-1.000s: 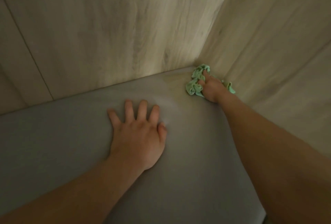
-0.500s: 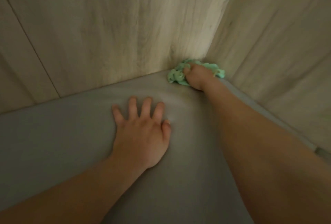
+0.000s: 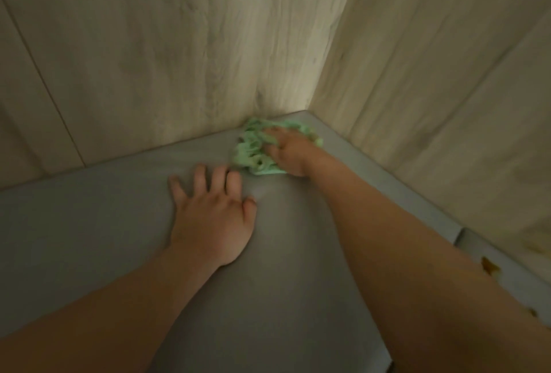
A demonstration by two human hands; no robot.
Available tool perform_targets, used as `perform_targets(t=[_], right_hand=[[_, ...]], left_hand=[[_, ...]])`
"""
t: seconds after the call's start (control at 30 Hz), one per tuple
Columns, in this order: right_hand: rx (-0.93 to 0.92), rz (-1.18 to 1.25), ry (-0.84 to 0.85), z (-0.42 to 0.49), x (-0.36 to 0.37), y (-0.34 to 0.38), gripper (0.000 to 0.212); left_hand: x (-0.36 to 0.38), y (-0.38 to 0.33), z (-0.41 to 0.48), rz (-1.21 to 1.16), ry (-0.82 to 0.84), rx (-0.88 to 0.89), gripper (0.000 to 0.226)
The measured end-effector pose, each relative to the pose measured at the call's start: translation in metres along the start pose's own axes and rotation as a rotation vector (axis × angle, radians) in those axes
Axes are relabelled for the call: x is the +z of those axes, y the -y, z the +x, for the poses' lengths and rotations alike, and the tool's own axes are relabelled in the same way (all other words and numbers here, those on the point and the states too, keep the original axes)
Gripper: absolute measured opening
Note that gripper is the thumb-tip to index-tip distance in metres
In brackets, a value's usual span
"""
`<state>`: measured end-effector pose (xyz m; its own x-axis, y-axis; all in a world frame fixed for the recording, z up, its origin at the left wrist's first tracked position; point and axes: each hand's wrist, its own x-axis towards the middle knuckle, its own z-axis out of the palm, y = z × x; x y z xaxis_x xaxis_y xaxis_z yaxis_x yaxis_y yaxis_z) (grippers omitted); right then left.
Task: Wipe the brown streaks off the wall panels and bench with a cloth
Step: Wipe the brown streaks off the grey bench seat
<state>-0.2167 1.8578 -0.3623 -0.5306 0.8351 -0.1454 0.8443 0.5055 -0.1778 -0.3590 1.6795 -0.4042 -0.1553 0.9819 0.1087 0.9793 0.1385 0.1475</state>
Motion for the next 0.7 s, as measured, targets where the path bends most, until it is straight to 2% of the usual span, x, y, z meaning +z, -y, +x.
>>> perform_targets(t=[0.1,0.13,0.2,0.23,0.33,0.43,0.5,0.63,0.7], right_hand=[[0.306,-0.119,0.068,0.033,-0.001,-0.068,0.074],[0.401,-0.087,0.088,0.038,-0.002,-0.086,0.083],[0.477,-0.07,0.059,0.038,0.002,-0.09,0.108],[0.456,-0.086,0.04,0.034,0.003,-0.08,0.111],[0.23,-0.186,0.075,0.023,0.004,-0.038,0.074],[0.132,-0.12,0.04,-0.002,0.018,-0.001,0.081],[0.088,-0.065,0.028,-0.021,0.023,0.0,0.072],[0.243,-0.147,0.117,-0.044,0.003,-0.051,0.091],[0.393,-0.124,0.155,-0.045,0.001,-0.07,0.086]], left_hand=[[0.007,0.004,0.001,0.012,-0.031,0.01,0.055],[0.008,0.003,0.003,0.005,-0.033,0.02,0.055],[0.011,0.003,0.004,-0.009,-0.031,0.028,0.056],[0.011,0.002,0.004,-0.015,-0.04,0.029,0.057],[0.009,0.0,0.002,-0.013,-0.059,0.031,0.058],[0.004,-0.001,0.0,-0.039,-0.035,0.028,0.057],[0.001,-0.001,-0.001,-0.055,-0.025,0.027,0.053],[0.003,0.001,-0.001,-0.04,-0.031,0.018,0.048],[0.006,0.002,0.0,-0.032,-0.034,0.016,0.051]])
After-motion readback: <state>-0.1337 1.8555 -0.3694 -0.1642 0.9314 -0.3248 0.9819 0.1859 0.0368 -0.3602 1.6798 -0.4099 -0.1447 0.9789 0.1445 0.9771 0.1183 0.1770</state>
